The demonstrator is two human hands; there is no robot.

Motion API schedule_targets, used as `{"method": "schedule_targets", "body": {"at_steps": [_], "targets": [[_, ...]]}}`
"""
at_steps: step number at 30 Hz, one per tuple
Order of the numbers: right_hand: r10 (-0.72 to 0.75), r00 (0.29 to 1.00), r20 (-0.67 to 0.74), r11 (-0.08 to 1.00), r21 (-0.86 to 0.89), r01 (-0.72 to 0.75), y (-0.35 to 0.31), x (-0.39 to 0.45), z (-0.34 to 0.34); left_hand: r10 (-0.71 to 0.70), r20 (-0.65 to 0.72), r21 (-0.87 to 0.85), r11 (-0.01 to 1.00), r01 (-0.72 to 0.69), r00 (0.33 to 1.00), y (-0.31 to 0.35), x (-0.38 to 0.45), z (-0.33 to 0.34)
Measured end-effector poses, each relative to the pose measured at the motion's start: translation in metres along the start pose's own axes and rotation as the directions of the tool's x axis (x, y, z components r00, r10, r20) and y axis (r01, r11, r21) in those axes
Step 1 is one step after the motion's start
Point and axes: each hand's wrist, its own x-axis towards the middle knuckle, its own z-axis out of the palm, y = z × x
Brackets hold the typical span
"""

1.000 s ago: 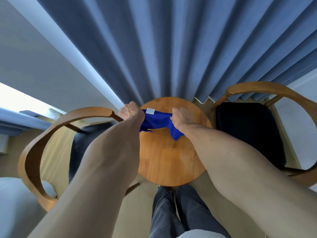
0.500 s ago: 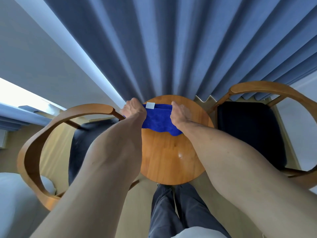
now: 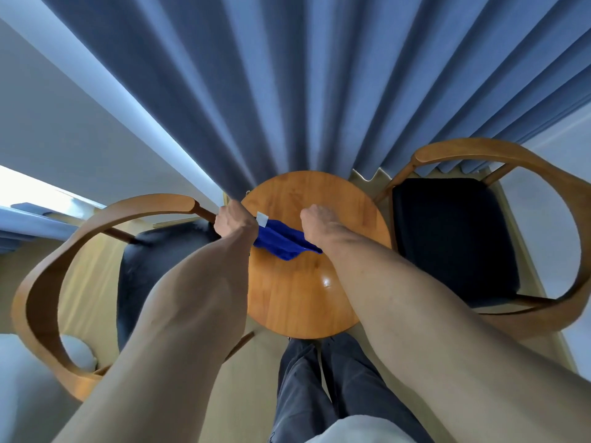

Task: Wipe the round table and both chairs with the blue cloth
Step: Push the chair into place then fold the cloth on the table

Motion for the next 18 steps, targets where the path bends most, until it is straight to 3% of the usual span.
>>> {"method": "schedule_targets", "body": {"at_steps": [4, 7, 9, 11, 18], "targets": [[0.1, 0.992, 0.071, 0.99, 0.093, -0.106, -0.008, 0.004, 0.026, 0.038, 0.054, 0.054, 0.998, -0.041, 0.998, -0.002, -0.004, 0.01], [0.104, 0.987, 0.119, 0.989, 0.096, -0.116, -0.013, 0.009, 0.047, 0.137, 0.212, 0.017, 0.989, -0.144, 0.968, 0.0, 0.009, 0.003], [0.088, 0.989, 0.119, 0.988, 0.119, -0.103, -0.017, 0.011, 0.054, 0.181, 0.456, -0.066, 0.983, -0.169, 0.871, 0.004, 0.012, -0.006], [0.077, 0.992, 0.101, 0.988, 0.123, -0.089, -0.019, 0.013, 0.055, 0.158, 0.604, -0.026, 0.984, -0.178, 0.781, 0.007, 0.013, -0.014], [0.053, 0.99, 0.134, 0.993, 0.099, -0.067, -0.014, 0.022, 0.045, 0.173, 0.693, -0.093, 0.984, -0.15, 0.7, 0.02, 0.009, -0.016]]}}
